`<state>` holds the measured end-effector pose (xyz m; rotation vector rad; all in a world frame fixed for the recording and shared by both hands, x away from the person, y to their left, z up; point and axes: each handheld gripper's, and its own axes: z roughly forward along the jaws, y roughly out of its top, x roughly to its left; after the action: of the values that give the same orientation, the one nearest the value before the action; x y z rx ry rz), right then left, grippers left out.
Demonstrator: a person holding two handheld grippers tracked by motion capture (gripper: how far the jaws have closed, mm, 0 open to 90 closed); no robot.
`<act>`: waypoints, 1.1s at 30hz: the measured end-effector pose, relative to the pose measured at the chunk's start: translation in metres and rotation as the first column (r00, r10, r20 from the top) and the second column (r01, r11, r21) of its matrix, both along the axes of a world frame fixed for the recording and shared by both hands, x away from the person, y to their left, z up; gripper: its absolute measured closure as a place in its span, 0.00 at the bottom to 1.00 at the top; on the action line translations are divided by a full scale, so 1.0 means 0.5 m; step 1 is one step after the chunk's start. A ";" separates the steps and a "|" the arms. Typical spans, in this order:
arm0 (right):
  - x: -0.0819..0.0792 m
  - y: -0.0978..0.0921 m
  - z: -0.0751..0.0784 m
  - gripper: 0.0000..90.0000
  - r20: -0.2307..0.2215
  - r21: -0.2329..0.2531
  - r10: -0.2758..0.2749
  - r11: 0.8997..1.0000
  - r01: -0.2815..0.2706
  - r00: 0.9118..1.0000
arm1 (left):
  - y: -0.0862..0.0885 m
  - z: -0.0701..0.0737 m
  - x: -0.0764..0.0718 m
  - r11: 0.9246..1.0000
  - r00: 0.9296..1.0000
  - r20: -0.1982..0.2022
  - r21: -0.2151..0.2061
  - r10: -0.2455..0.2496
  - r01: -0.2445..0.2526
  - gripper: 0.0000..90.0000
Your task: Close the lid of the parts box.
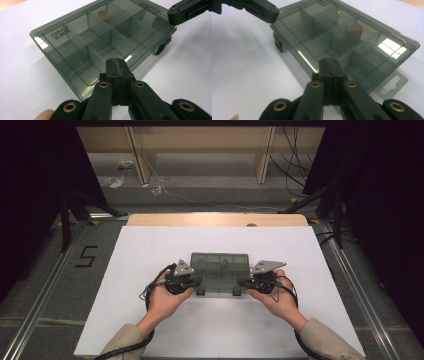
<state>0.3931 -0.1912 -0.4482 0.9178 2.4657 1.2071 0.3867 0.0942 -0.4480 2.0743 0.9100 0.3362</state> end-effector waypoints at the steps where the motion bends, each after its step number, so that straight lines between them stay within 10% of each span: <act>1: 0.000 0.002 0.000 1.00 0.006 -0.002 0.001 1.000 -0.001 1.000 | 0.000 0.000 0.001 1.000 1.000 -0.002 -0.002 0.000 0.000 0.99; 33: 0.006 0.025 -0.005 1.00 0.030 -0.007 0.002 1.000 -0.002 1.000 | -0.013 -0.003 0.021 0.997 0.998 -0.068 -0.072 0.012 -0.017 1.00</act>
<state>0.3959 -0.1788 -0.4508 0.8892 2.4461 1.2035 0.3970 0.0880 -0.4494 2.0241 0.9642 0.2385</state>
